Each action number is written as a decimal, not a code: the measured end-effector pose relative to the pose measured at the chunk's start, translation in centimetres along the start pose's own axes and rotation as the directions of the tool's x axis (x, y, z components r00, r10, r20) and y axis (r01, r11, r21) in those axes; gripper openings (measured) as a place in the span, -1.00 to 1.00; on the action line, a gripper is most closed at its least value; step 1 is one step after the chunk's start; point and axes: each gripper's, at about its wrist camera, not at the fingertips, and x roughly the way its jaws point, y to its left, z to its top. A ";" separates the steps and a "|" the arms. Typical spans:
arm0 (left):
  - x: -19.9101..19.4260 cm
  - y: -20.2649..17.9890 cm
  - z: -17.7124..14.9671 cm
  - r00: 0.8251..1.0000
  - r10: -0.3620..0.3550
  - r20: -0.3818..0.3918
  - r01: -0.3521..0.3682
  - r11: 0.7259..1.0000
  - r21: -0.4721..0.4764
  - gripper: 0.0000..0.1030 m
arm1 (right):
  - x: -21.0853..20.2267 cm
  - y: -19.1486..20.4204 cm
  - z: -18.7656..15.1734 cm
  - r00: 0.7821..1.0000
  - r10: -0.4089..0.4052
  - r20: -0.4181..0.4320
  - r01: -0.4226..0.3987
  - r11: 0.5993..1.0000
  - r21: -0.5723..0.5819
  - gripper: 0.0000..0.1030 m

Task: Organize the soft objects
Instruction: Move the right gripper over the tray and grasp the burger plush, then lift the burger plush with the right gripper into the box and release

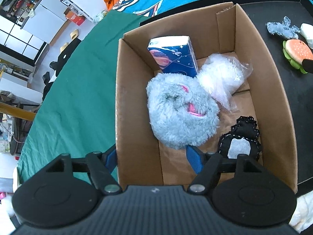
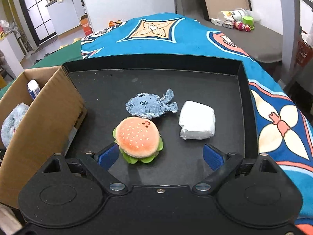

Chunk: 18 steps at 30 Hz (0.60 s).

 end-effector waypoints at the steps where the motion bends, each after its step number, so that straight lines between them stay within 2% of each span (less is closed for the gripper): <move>1: 0.0 0.0 0.0 1.000 0.000 -0.001 0.000 1.000 0.000 0.38 | 0.2 0.2 0.0 1.000 0.000 -0.002 0.000 1.000 -0.007 0.79; 2: 0.0 -0.1 0.1 1.000 0.001 -0.003 -0.001 1.000 0.000 0.38 | 0.3 0.3 0.1 1.000 0.004 -0.002 -0.005 1.000 -0.011 0.77; 4: 0.0 -0.3 0.2 1.000 0.005 -0.005 -0.005 1.000 0.003 0.39 | 0.6 0.6 0.2 1.000 0.015 -0.007 -0.015 0.999 -0.033 0.59; 6: 0.0 -0.5 0.3 1.000 0.007 -0.007 -0.007 1.000 0.006 0.40 | 1.0 1.1 0.2 0.999 0.013 -0.035 -0.016 0.998 -0.067 -0.08; 8: 0.0 -0.5 0.3 1.000 0.004 -0.006 -0.004 1.000 0.004 0.41 | 1.3 1.3 0.2 0.998 0.014 -0.061 -0.019 0.997 -0.081 -0.31; 9: 0.0 -0.5 0.3 1.000 0.001 -0.006 -0.001 1.000 0.002 0.41 | 1.1 1.4 0.2 0.998 0.002 -0.062 -0.007 0.996 -0.092 -0.38; 13: 0.0 -0.2 0.2 1.000 -0.004 0.000 0.004 1.000 0.001 0.41 | 0.6 1.2 -0.2 0.997 -0.006 -0.082 0.000 0.997 -0.075 -0.46; 18: -0.2 0.5 -0.2 1.000 -0.024 0.007 0.025 1.000 -0.016 0.41 | -0.6 1.1 -0.3 0.998 -0.003 -0.065 -0.002 0.997 -0.073 -0.58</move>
